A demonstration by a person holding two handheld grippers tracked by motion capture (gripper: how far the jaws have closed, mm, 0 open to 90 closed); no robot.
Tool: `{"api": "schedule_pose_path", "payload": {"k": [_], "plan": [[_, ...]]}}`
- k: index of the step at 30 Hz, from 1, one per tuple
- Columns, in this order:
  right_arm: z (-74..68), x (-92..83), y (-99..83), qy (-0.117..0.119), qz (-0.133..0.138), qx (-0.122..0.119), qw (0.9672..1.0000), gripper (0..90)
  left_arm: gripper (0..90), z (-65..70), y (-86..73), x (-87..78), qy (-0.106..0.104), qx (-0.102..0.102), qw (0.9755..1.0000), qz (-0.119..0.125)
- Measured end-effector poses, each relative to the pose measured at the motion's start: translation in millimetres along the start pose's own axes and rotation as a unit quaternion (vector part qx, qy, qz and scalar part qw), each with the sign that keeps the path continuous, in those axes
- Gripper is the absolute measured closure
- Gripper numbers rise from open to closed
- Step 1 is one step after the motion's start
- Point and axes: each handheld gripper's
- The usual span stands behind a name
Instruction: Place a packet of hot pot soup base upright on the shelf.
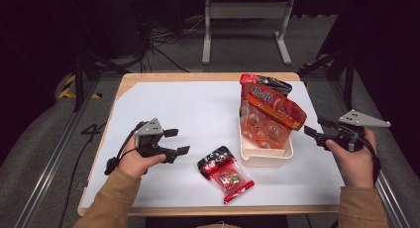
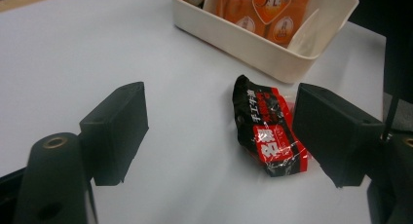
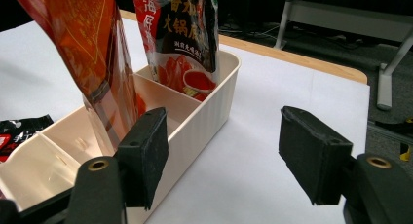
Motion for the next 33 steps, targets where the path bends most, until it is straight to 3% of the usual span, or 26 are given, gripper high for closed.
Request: {"api": "schedule_pose_path", "payload": {"k": [10,18,24,33], "plan": [[0.6,4.0,-2.1,0.000,-0.001,0.006,1.0000,34.3,22.2,10.5,-8.7,26.0,-0.027,0.008,0.9992,-0.027],[2.5,7.0,-4.8,0.002,-0.005,0.013,0.9999,34.0,22.9,20.3,-15.0,45.1,-0.047,0.014,0.9973,-0.055],[2.6,7.5,-5.2,0.002,-0.003,0.017,0.9999,33.0,22.8,25.8,-19.0,54.4,-0.051,0.025,0.9959,-0.071],[2.1,9.8,-5.9,0.002,-0.004,0.018,0.9998,31.9,22.4,30.0,-23.6,62.6,-0.061,0.022,0.9937,-0.091]]}}
Point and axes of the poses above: each handheld gripper's, and its own axes: x roughly forward along the jaws, y roughly out of its top, z roughly to its right, and after that the axes turned 8 degrees about y, right-handed
